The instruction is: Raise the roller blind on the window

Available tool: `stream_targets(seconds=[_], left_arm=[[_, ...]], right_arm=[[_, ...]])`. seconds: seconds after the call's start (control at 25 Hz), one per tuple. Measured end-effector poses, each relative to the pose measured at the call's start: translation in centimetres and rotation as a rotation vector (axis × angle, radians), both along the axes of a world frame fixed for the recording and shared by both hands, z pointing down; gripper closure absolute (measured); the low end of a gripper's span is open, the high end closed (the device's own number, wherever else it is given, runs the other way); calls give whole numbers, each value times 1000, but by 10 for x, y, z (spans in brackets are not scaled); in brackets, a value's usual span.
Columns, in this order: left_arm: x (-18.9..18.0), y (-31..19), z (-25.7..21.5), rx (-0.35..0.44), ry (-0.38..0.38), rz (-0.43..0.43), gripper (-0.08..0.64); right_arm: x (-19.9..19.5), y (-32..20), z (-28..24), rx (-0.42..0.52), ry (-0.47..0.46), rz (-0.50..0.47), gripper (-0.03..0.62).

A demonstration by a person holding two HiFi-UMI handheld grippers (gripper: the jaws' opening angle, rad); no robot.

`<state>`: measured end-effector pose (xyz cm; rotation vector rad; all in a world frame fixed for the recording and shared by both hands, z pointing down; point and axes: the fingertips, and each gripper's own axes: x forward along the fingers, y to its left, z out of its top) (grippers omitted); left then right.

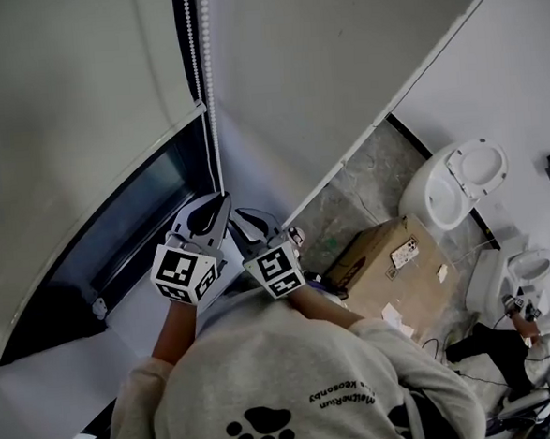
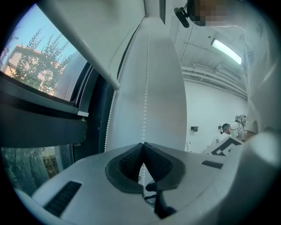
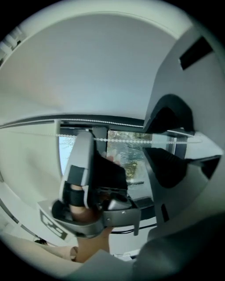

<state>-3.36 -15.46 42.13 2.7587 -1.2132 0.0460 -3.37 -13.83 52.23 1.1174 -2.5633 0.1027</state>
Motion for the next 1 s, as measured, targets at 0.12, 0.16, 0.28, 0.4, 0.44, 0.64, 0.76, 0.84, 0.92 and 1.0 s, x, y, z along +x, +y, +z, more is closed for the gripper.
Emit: stream_targets(seconds=[0.12,0.16,0.28,0.4,0.44,0.64,0.76,0.84,0.92,1.0], left_arm=[[-1,-1,0,-1,1,-1,552],[-1,-1,1,-1,0,-2,552],[-1,-1,1,3,-4,-1,552],[-1,-2,3,2,-4,1,552],[-1,-2,4,2,-2,2,552],[3,0,2,3,2,11,552],[6,4,3,3,4,22,552],[7,6,4,4,5,28,552],[9,7,2,5,3,34,552],[12,9,1,6,3,38,552]], right_arm=[[6,4,-31,28,-76,-17,444],[10,6,-42,45,-93,-18,442],[20,9,-76,98,-143,-4,436],[24,11,-110,152,-196,6,436],[24,11,-123,169,-210,9,436],[13,3,-204,286,-284,-8,447],[7,-5,-237,323,-296,4,466],[2,-9,-253,347,-306,-2,472],[-1,-11,-263,352,-304,-7,490],[-4,-11,-268,357,-301,-12,523]])
